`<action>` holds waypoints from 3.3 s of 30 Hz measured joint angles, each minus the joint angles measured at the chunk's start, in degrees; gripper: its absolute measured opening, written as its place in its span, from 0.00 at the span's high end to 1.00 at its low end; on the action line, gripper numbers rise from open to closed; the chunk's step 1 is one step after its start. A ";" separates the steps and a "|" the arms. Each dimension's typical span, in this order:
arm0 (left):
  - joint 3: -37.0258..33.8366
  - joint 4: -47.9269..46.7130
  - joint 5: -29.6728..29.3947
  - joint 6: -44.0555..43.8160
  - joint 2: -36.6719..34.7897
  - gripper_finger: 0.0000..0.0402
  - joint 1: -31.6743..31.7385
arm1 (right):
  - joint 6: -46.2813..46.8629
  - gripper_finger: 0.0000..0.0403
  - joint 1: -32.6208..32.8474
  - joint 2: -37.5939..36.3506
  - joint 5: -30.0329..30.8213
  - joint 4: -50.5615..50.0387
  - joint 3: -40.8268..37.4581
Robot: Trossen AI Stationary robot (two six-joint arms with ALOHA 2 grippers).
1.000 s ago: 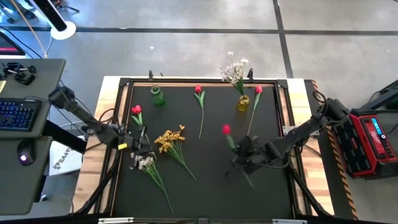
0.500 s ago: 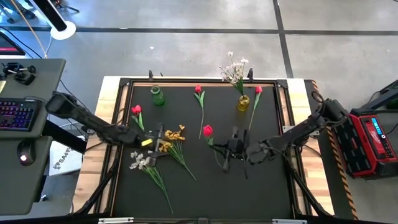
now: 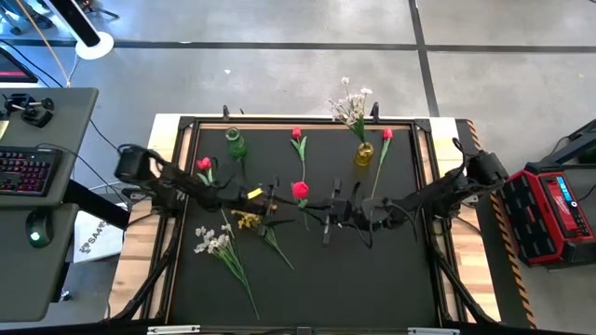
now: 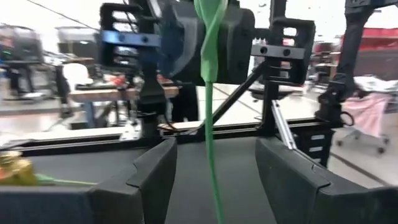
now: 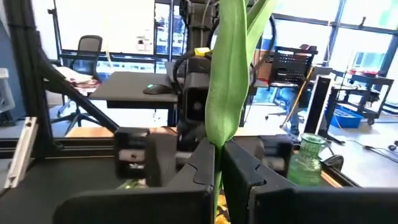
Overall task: Sort flowers into vase by color
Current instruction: Put the bottom right red tulip into the green flower vase
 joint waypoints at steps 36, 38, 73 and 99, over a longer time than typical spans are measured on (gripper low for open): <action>3.81 -2.21 3.78 1.50 -0.23 0.99 -0.11 | 0.44 1.00 -2.63 0.00 -7.80 -3.15 0.00; 3.81 -2.92 3.80 0.65 -0.23 0.99 -0.11 | 1.44 1.00 -2.63 0.00 -7.67 -3.74 0.00; 3.84 -65.75 -42.12 8.59 -58.84 1.00 27.66 | 13.95 0.54 6.14 0.67 14.72 -24.01 0.02; -2.55 -62.02 -37.96 4.35 -53.15 0.75 41.02 | 12.92 0.56 6.37 1.09 14.31 -21.14 0.02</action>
